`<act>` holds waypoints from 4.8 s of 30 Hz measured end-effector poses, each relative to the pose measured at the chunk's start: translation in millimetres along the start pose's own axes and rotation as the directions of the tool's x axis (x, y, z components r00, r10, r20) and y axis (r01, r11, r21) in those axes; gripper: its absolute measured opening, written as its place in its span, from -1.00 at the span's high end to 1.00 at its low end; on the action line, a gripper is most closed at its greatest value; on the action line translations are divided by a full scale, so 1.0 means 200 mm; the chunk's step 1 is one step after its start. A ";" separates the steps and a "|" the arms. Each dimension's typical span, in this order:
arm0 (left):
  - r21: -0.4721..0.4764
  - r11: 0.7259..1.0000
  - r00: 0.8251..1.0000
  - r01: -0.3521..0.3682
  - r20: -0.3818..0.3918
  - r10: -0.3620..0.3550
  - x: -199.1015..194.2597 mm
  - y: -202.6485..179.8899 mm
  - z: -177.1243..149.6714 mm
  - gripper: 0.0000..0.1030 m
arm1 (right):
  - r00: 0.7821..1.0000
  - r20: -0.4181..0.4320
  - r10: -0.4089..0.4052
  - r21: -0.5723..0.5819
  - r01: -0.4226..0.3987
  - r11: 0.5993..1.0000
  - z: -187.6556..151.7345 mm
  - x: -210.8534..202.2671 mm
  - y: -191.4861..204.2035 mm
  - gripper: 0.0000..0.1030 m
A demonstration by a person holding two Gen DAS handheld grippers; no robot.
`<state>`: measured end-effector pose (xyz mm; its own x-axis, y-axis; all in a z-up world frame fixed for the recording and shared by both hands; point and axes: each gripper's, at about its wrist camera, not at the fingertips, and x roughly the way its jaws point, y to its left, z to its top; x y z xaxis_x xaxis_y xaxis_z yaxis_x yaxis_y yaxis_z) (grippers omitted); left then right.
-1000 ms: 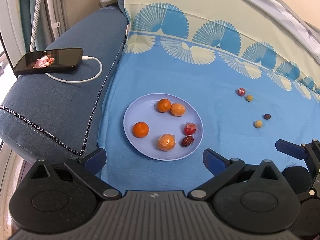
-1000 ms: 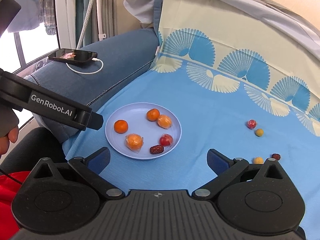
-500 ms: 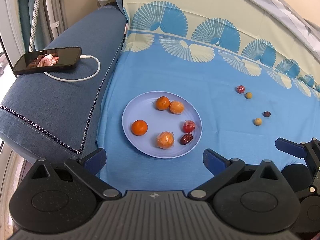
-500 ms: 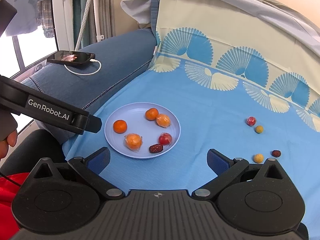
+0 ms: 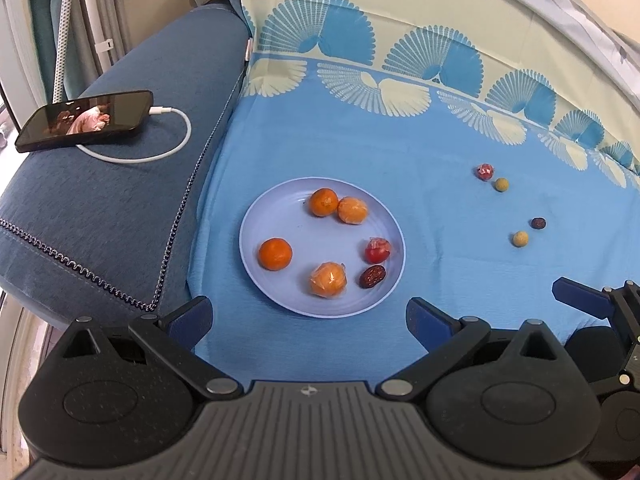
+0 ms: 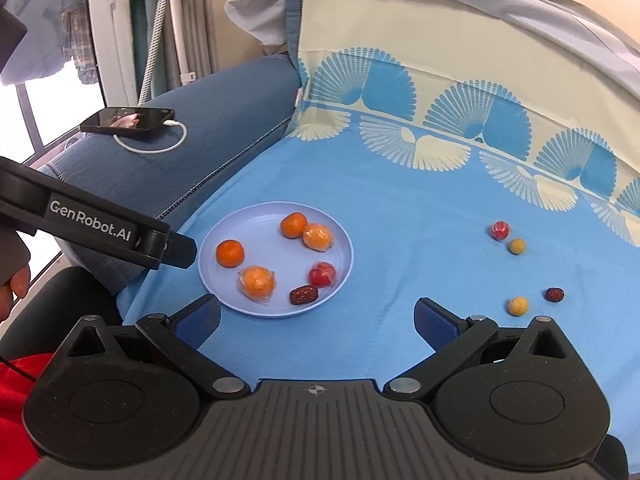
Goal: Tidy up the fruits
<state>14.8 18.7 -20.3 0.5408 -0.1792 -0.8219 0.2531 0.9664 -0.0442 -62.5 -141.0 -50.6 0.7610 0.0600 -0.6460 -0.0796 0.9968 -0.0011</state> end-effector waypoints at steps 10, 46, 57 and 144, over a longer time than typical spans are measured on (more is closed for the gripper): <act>0.028 1.000 1.000 -0.002 -0.023 0.003 0.06 -0.08 0.05 -0.99 | 1.000 0.004 -0.027 0.068 0.027 0.997 -0.01 0.04 -0.09 -0.98; 0.433 0.884 0.984 0.176 -0.077 -0.158 1.07 -1.16 0.78 -0.99 | 0.928 -0.137 -0.346 0.347 0.372 0.861 -0.21 0.69 -1.09 -0.98; 0.591 0.758 0.961 0.276 -0.196 -0.196 1.69 -1.47 0.91 -0.99 | 0.920 -0.162 -0.358 0.303 0.392 0.869 -0.26 0.93 -1.16 -0.99; -0.007 0.996 0.996 0.091 -0.007 -0.091 0.00 0.13 0.01 0.35 | 0.998 0.031 -0.050 -0.008 0.051 0.999 0.04 -0.06 -0.01 0.42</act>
<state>22.7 42.8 -20.1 0.5095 -0.2652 -0.8186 0.2954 0.9474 -0.1231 -65.9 -143.6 -37.2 0.7837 0.0114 -0.6211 -0.0464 0.9981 -0.0403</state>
